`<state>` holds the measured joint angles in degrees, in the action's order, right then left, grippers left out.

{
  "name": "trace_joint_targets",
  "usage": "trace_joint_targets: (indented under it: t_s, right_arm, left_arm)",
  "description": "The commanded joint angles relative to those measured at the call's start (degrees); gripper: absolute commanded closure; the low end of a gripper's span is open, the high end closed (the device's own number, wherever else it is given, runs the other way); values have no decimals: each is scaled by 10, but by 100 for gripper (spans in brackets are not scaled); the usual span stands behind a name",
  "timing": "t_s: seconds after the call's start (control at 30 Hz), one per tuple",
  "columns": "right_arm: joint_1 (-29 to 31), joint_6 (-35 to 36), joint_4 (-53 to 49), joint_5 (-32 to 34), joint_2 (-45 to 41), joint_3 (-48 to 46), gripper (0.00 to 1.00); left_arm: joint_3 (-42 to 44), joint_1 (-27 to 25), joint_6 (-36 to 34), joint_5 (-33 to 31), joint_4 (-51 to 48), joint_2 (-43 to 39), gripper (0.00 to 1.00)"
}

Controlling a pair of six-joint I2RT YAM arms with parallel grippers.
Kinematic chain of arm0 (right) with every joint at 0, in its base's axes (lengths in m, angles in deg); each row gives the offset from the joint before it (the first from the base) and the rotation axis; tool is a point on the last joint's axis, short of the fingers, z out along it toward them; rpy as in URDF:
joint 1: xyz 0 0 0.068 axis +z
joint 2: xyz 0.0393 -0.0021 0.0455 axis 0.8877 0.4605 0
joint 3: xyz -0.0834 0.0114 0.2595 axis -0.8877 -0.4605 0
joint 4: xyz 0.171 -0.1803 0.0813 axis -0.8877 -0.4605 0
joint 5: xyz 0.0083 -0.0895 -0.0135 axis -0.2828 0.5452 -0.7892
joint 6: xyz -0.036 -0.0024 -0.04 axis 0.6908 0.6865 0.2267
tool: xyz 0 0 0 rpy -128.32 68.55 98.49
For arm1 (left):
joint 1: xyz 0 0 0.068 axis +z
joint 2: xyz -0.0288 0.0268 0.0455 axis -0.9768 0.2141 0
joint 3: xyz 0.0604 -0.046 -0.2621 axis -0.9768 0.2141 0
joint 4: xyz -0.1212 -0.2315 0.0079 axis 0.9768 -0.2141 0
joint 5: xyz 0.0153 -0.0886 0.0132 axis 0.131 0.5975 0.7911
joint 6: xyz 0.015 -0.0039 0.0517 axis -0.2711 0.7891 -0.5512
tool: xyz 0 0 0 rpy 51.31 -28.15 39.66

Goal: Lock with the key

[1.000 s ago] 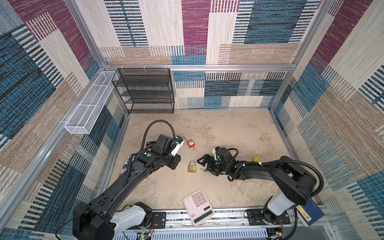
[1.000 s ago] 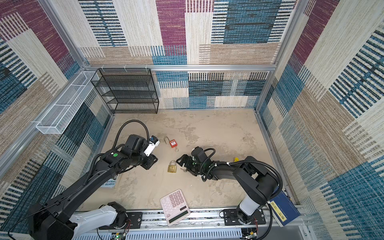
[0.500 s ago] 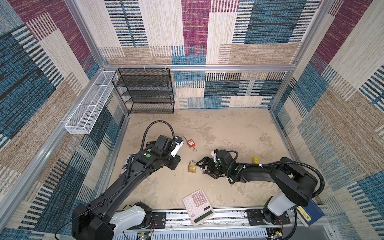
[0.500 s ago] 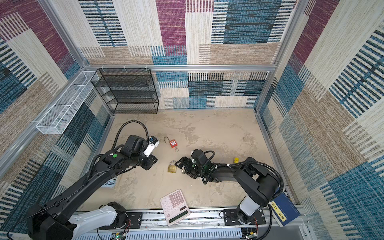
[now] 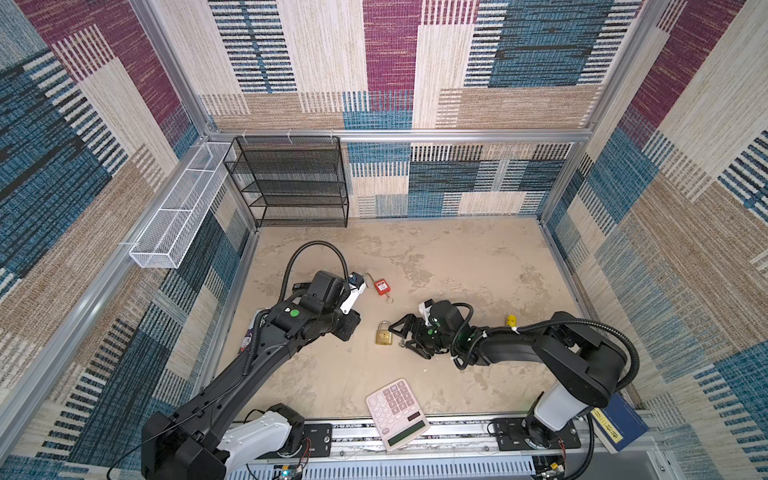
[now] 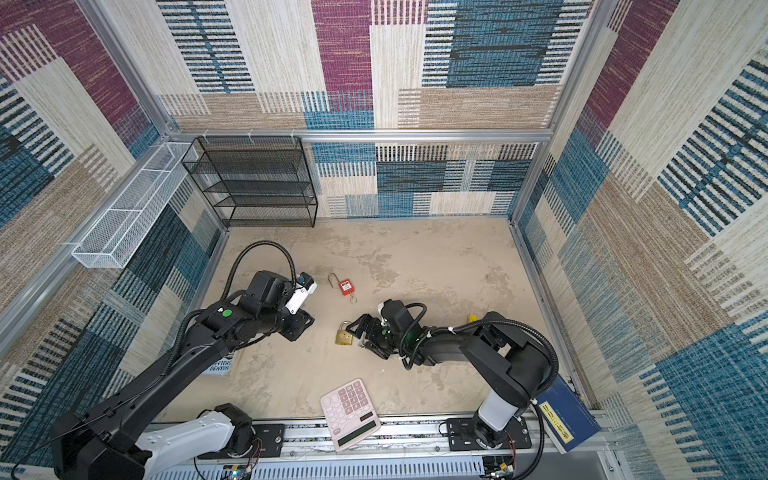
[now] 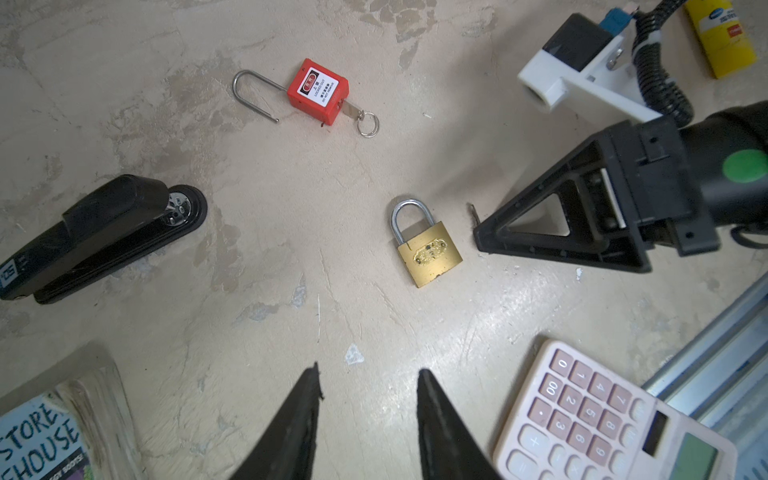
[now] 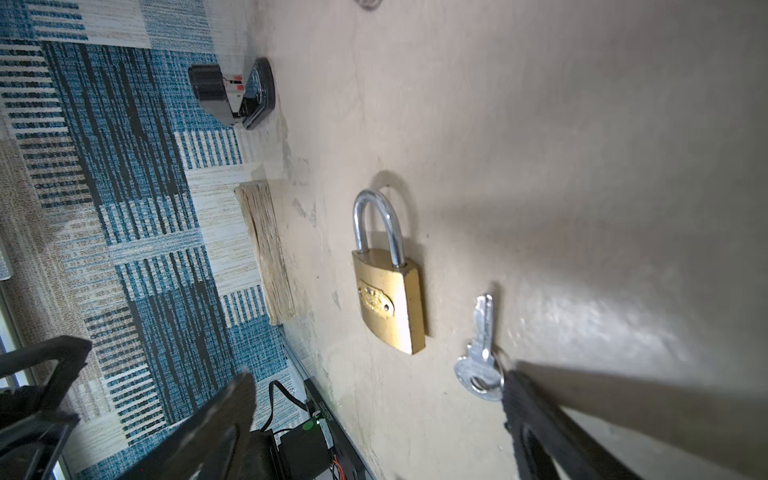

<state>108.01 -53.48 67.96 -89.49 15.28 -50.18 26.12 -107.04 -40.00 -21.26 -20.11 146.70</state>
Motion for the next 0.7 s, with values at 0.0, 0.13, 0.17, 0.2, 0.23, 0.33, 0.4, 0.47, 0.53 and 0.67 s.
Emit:
trace_joint_targets:
  t_s: [0.0,0.13,0.17,0.2,0.23,0.33,0.4,0.47,0.53,0.67]
  right_arm:
    - [1,-13,20,-6,7,3,5]
    - [1,-10,22,-6,16,12,5]
    - [1,-9,21,-4,19,14,5]
    - [1,-8,19,-3,19,16,5]
    - [1,-7,20,-2,20,18,5]
    - [1,-7,20,-2,25,22,5]
    - [1,-6,21,-5,27,25,5]
    - [0,-6,22,-3,26,25,5]
    - [-2,0,15,3,18,27,5]
    - [-7,42,-35,35,-21,38,5]
  left_arm:
    - [-2,0,9,-11,-14,-4,59]
    - [-2,0,9,-12,-15,-4,59]
    - [-2,0,9,-11,-16,-3,59]
    - [-2,0,9,-11,-16,-3,59]
    - [-2,0,9,-12,-17,-3,59]
    - [-2,0,7,-13,-18,-4,59]
    - [-3,0,6,-14,-19,-4,59]
    - [-3,0,6,-15,-20,-4,59]
    - [-2,0,7,-15,-20,-5,59]
    - [-2,0,13,-16,-17,-6,59]
